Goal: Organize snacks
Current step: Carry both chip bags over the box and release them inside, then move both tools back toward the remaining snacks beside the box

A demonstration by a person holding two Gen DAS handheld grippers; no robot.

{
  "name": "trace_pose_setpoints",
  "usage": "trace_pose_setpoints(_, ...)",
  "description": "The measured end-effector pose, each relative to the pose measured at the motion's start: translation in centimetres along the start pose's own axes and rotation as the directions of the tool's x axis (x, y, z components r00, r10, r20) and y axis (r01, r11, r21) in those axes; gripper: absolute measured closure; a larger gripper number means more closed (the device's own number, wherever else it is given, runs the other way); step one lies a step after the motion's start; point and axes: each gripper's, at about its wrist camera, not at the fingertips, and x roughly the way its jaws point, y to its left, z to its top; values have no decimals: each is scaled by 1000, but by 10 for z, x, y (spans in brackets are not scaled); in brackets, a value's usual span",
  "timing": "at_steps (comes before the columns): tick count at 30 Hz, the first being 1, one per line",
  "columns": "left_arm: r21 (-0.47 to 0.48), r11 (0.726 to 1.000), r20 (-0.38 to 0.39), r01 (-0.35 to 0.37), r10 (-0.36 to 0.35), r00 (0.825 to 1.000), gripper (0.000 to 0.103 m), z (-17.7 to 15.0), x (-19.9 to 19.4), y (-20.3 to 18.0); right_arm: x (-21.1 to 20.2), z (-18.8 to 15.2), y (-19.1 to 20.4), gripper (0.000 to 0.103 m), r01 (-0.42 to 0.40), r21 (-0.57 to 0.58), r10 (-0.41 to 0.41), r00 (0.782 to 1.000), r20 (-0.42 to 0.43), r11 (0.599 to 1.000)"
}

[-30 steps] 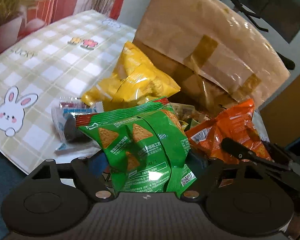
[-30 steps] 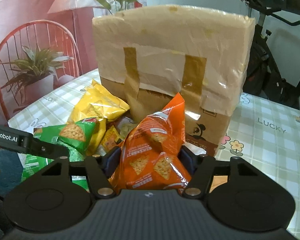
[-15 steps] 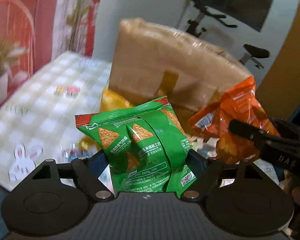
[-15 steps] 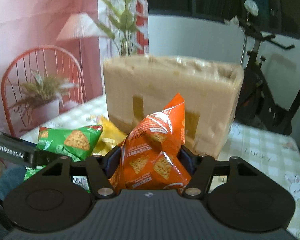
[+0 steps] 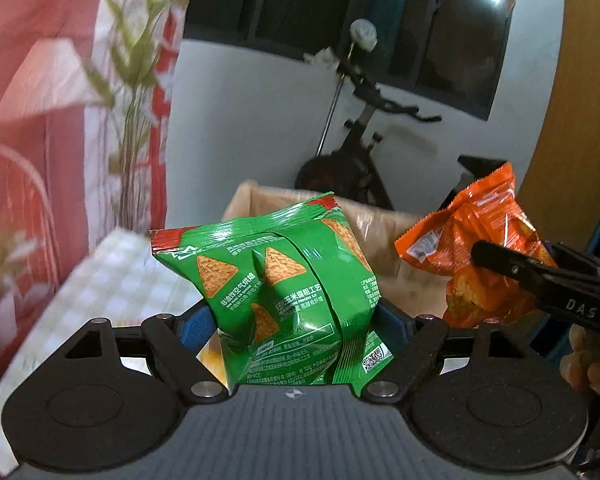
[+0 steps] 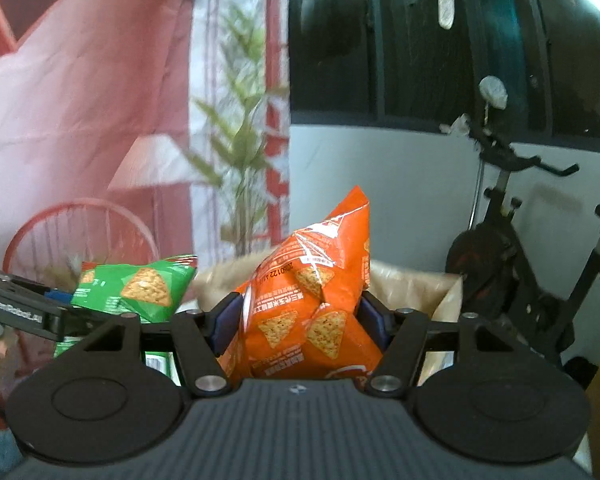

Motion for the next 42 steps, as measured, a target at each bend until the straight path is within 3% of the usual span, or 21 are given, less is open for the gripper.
trace_pose_setpoints(10,13,1000,53,1,-2,999,18,69,50,-13,51,31,-42,39,93,-6,-93,996,15,996)
trace_pose_setpoints(17,94,996,-19,1,1,1000,18,87,107,-22,98,31,-65,39,97,-2,-97,994,-57,995)
trace_pose_setpoints(27,78,997,-135,10,1,991,14,87,178,-3,152,7,-77,36,63,14,-58,975,-214,998)
trace_pose_setpoints(29,52,999,-146,12,-5,989,14,84,181,4,159,2,-78,34,60,26,-51,967,-249,998)
trace_pose_setpoints(32,38,999,-134,11,-6,991,14,81,176,11,161,-3,-80,21,73,42,-59,960,-273,996)
trace_pose_setpoints(42,36,999,-68,-17,19,997,14,80,136,22,137,1,-77,20,45,51,-30,961,-274,998)
